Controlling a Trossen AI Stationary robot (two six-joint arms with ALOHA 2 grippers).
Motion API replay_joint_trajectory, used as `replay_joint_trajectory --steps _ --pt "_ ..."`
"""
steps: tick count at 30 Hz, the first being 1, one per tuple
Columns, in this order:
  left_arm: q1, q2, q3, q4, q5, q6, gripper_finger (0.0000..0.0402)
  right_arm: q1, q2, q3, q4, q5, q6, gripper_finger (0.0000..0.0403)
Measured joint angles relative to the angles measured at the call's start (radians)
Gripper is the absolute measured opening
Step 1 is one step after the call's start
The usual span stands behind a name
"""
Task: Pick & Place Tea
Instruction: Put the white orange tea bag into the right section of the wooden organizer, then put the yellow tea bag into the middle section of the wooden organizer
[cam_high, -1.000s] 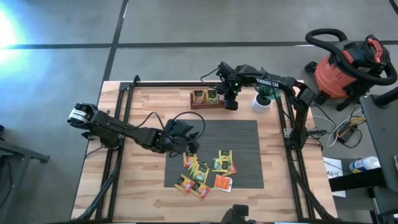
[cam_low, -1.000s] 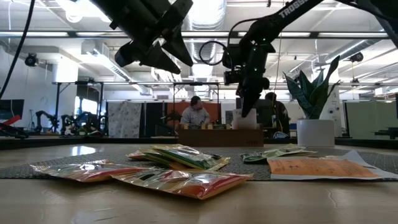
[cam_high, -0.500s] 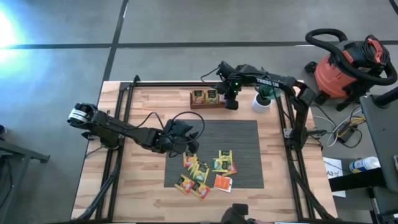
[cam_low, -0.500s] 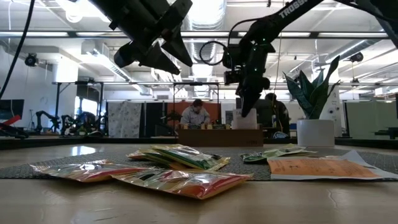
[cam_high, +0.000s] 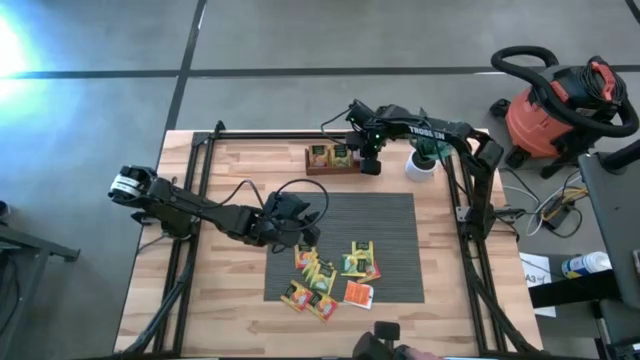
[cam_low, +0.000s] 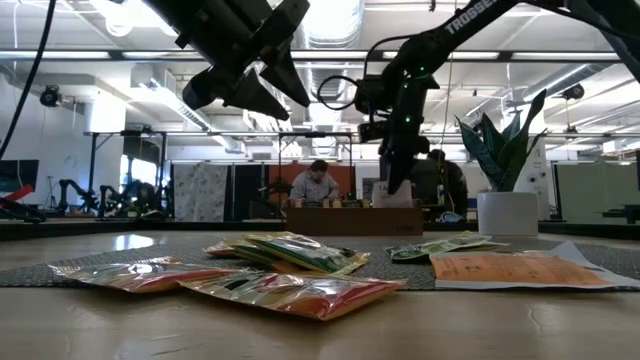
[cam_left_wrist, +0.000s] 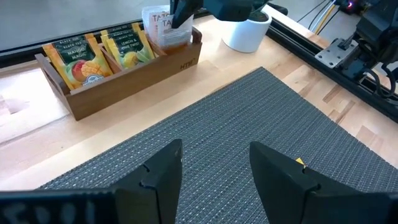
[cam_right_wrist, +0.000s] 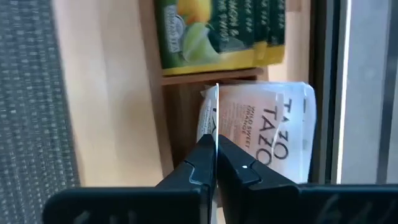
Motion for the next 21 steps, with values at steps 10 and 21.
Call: replay_joint_trajectory --steps 10,21 --pt "0.0 0.0 -0.001 -0.001 0.0 0.002 0.0181 0.0 0.0 0.0 0.014 0.011 0.041 0.006" --pt "0.0 0.0 -0.001 -0.001 0.0 0.003 0.0181 0.002 -0.021 0.014 0.055 0.236 0.05 0.0091"
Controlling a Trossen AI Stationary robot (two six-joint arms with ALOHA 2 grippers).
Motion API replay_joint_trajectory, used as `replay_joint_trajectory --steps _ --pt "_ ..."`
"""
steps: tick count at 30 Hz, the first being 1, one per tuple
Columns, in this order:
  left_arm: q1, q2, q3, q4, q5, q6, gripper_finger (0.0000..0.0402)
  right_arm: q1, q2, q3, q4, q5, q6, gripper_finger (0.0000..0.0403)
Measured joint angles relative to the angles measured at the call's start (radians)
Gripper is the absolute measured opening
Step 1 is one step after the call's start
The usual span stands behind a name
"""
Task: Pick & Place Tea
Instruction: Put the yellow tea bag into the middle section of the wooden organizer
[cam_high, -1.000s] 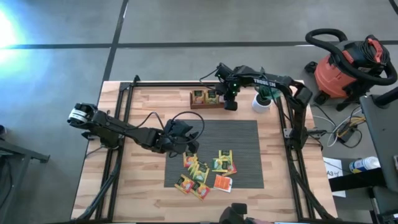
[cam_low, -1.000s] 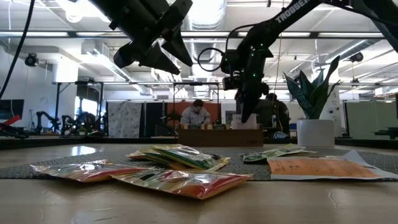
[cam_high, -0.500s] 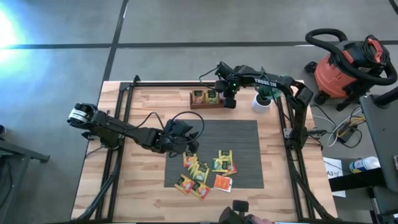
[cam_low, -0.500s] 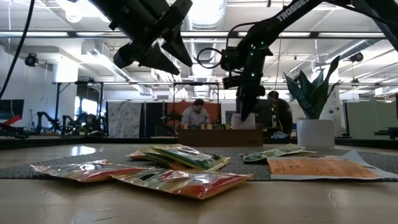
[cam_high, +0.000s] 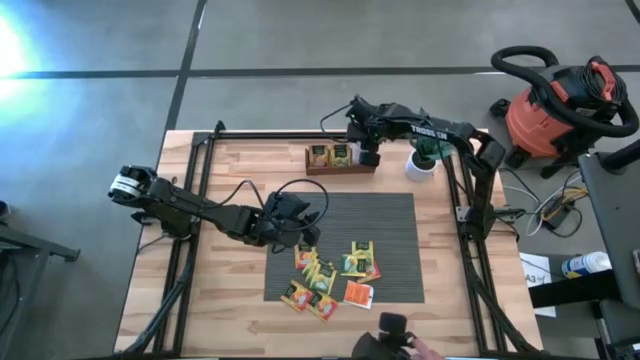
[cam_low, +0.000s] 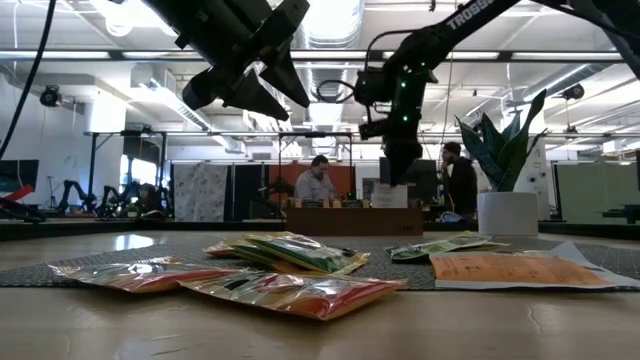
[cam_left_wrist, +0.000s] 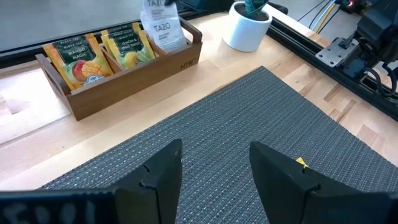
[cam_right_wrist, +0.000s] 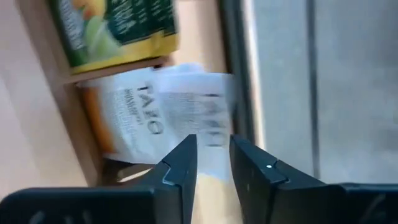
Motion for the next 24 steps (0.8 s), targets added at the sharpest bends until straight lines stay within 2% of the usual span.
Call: replay_joint_trajectory --steps 5,8,13,19,21,24 --pt "0.0 0.0 0.0 0.0 0.0 0.0 0.0181 0.002 -0.042 0.007 0.01 0.005 0.026 0.0076" --pt "0.0 0.0 0.0 0.0 0.0 0.0 0.0181 0.006 -0.083 0.008 0.008 -0.033 0.06 0.0069" --pt "0.0 0.0 0.0 0.0 0.0 0.0 0.0181 0.013 -0.154 0.006 -0.043 -0.278 0.183 0.0066" --pt "-0.001 0.0 0.0 0.0 0.026 -0.003 0.0181 0.028 -0.193 -0.001 -0.13 -0.723 0.371 0.007" --pt "-0.005 0.0 0.002 0.0 0.056 -0.007 0.0181 0.053 -0.197 -0.012 -0.158 -0.796 0.413 0.007" --pt "-0.02 0.0 0.007 0.013 0.094 -0.026 0.0181 0.123 -0.208 -0.032 -0.181 -0.802 0.448 0.0067"
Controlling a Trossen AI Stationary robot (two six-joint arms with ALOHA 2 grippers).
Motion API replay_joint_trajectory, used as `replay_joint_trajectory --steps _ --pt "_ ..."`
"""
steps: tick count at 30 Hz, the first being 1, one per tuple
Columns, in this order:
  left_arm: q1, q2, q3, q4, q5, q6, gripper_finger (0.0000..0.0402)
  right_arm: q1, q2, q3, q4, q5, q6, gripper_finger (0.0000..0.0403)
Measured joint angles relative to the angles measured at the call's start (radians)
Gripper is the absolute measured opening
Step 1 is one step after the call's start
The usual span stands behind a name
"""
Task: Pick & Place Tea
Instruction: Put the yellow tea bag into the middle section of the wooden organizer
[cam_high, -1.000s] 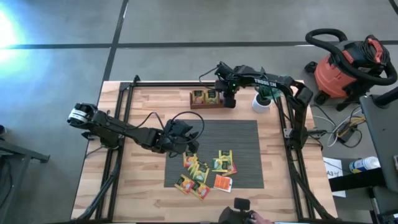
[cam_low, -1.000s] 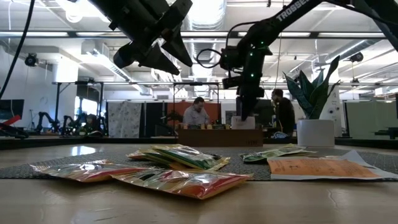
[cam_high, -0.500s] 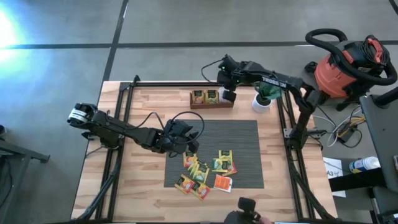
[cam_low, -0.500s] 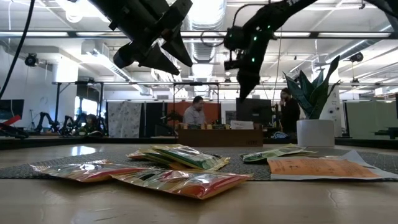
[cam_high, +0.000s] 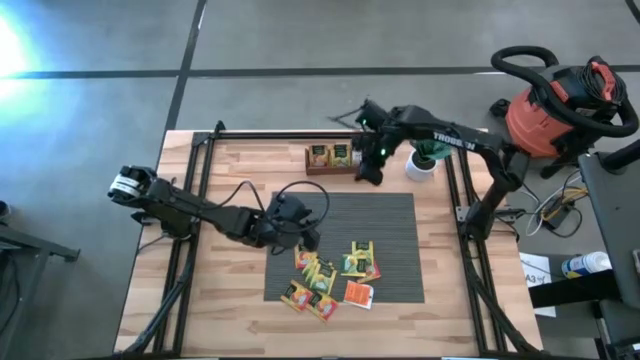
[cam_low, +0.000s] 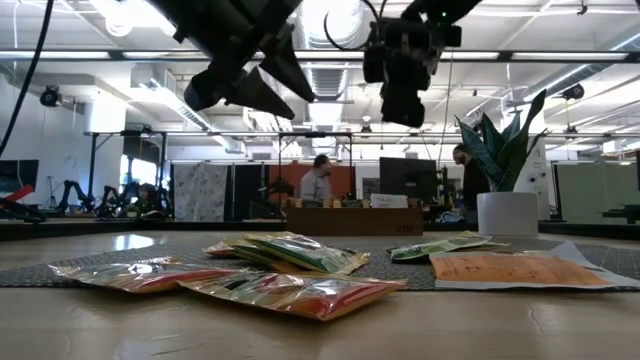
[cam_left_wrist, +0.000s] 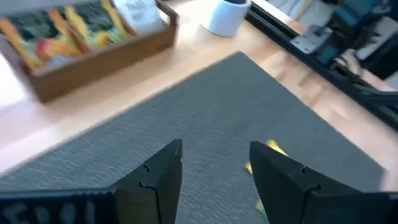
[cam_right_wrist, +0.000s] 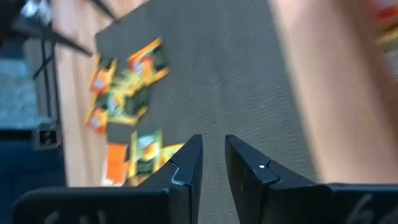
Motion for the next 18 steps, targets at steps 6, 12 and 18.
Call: replay_joint_trajectory --steps 6,12,18 --pt "-0.08 0.0 0.001 0.028 0.021 -0.032 0.0181 0.21 -0.016 -0.06 0.004 0.083 0.077 0.0064" --pt "-0.2 0.0 0.0 0.029 -0.017 -0.091 0.0181 0.437 -0.07 -0.118 0.088 0.273 0.216 0.0063" --pt "-0.304 0.0 0.0 0.029 -0.134 -0.175 0.0181 0.596 -0.202 -0.215 0.372 0.343 0.401 0.0058"
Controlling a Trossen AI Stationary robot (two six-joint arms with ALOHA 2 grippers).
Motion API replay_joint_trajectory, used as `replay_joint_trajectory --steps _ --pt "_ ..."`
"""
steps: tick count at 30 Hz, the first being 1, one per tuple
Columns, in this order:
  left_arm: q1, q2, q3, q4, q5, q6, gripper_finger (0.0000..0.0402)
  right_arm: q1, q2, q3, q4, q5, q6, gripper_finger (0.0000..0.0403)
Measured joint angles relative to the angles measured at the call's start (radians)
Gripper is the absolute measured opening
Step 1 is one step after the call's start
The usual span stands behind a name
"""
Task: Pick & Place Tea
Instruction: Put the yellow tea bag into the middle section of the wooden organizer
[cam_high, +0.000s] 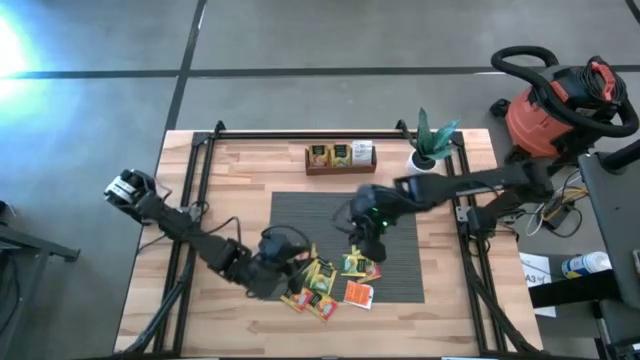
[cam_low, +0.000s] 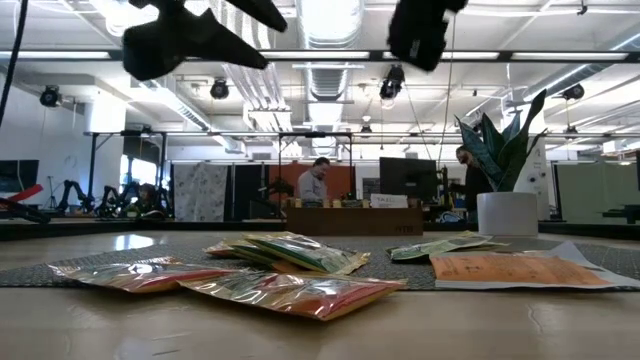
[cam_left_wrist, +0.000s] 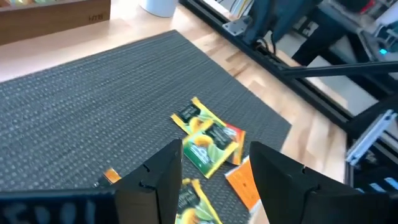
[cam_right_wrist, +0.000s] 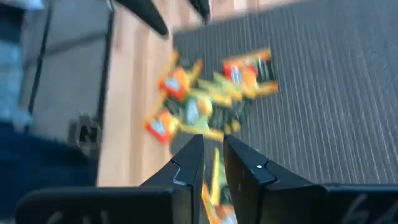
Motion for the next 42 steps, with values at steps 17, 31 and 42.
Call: replay_joint_trajectory --steps 17,31,42 --pt "-0.059 0.0 0.0 0.034 -0.018 -0.111 0.0181 0.273 -0.319 -0.388 0.111 0.286 0.627 0.0054" --pt "-0.048 0.0 -0.008 0.062 -0.02 -0.154 0.0181 0.343 -0.314 -0.598 0.221 0.359 0.792 0.0054" --pt "-0.003 0.0 -0.006 0.072 -0.042 -0.35 0.0181 0.334 -0.302 -0.743 0.58 0.352 0.793 0.0054"
